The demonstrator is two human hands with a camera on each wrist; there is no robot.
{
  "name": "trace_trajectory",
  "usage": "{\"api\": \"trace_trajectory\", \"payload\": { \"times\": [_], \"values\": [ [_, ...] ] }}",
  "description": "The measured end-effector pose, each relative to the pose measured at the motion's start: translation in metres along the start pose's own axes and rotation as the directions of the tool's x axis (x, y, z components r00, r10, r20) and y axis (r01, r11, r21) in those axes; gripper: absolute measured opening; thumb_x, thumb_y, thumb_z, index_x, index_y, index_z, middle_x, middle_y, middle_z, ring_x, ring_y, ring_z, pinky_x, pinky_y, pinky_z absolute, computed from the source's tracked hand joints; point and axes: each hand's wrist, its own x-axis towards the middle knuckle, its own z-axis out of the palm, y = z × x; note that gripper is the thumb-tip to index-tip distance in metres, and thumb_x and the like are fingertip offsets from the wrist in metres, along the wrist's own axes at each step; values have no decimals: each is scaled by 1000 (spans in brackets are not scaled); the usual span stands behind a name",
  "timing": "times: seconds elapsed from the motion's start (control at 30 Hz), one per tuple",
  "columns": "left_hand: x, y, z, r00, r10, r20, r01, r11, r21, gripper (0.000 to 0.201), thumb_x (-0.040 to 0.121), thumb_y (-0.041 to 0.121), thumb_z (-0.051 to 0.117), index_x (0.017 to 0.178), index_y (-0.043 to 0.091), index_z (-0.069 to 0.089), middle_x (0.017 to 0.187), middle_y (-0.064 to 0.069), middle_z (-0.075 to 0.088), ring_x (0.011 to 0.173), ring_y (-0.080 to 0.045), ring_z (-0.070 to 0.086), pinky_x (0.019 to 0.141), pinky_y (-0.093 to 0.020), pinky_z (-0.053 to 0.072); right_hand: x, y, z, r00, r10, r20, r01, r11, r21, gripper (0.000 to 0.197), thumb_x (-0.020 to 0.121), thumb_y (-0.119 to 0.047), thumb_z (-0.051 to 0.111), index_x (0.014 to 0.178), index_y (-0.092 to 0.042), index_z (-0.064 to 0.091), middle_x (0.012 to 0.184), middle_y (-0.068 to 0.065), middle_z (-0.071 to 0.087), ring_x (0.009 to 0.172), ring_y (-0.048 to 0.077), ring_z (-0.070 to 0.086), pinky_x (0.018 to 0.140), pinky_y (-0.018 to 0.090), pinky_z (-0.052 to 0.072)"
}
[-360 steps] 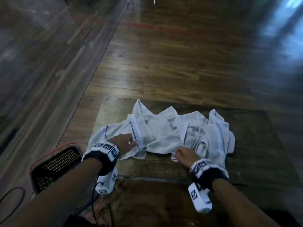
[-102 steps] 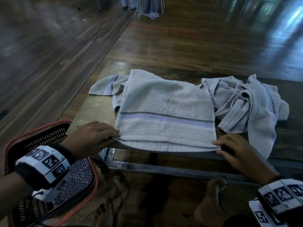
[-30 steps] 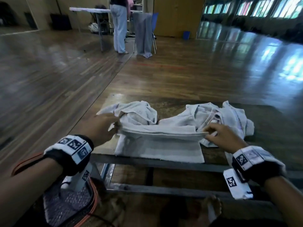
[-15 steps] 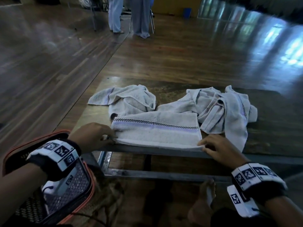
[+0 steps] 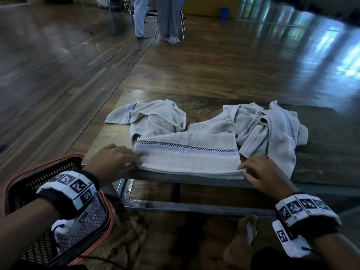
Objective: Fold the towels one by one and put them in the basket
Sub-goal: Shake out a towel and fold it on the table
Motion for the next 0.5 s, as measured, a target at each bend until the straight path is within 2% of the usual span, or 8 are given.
{"api": "trace_trajectory", "payload": {
  "times": [0.13, 0.3, 0.4, 0.5],
  "values": [
    [-6, 0, 11, 1000, -22, 21, 22, 999, -28, 20, 77, 22, 74, 96, 28, 73, 102, 9, 72, 88, -11, 68, 73, -35, 51, -3, -2, 2, 995, -99, -6, 97, 985, -141, 22, 69, -16, 78, 89, -21, 70, 90, -1, 69, 83, 21, 64, 66, 37, 52],
    [-10, 0, 17, 999, 26, -25, -25, 999, 47, 33, 65, 19, 82, 94, 26, 70, 96, 9, 72, 78, -12, 69, 66, -29, 52, -5, -4, 1, 995, -97, 22, 99, 984, -148, 37, 63, -29, 80, 97, -20, 68, 97, -1, 69, 90, 19, 64, 74, 36, 53],
    [-8, 3, 13, 997, 60, -46, -55, 993, 109, 41, 60, 20, 84, 95, 23, 65, 98, 5, 69, 81, -16, 68, 66, -28, 52, -3, -7, -7, 996, -93, -10, 91, 985, -147, 34, 63, -17, 79, 96, -18, 67, 96, 2, 68, 88, 23, 64, 73, 38, 52],
    [-4, 7, 13, 999, 16, -30, -14, 997, 79, 40, 62, 14, 81, 97, 21, 62, 102, 3, 66, 89, -19, 65, 70, -32, 52, -4, -7, -7, 999, 1, -36, 0, 1000, 30, 27, 72, -9, 72, 96, -17, 64, 100, 2, 66, 95, 21, 59, 81, 39, 49]
  ]
}}
